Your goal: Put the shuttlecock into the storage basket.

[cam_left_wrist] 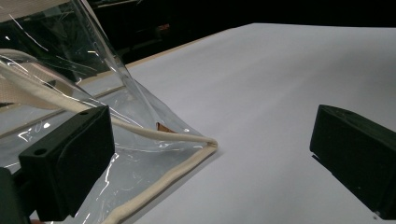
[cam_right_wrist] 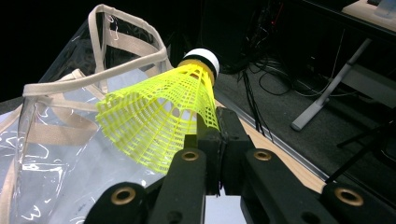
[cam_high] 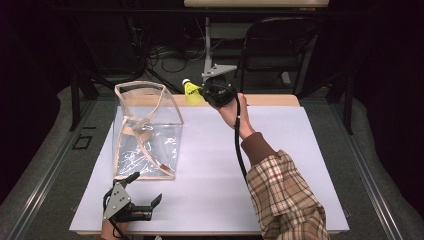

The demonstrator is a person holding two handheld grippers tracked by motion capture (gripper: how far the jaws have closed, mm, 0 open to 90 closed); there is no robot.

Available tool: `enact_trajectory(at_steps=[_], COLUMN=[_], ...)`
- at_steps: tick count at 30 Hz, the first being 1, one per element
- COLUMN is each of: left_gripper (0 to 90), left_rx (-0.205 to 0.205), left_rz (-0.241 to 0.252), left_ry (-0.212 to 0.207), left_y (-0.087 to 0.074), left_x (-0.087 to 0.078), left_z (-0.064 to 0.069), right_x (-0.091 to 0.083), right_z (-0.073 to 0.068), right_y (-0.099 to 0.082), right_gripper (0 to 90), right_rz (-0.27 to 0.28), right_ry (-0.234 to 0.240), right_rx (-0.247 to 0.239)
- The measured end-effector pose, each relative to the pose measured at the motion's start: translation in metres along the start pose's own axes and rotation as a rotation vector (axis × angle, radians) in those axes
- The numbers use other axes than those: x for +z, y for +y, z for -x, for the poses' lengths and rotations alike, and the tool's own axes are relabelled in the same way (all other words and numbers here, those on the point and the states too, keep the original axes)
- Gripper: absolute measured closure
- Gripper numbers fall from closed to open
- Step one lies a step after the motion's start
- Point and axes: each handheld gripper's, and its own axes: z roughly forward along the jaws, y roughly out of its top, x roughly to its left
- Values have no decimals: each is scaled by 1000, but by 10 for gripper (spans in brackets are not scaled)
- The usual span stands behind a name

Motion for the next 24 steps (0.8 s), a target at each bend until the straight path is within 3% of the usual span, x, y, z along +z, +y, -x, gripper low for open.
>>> enact_trajectory(at_steps=[24], left_gripper=[0], left_rx=[-3], left_rz=[1], left_ry=[-3], left_y=[0], left_x=[0], left_z=[0], right_x=[12], right_z=[-13], right_y=[13], right_gripper=[893], right_rz=[4], right_ry=[31], right_rx=[-10])
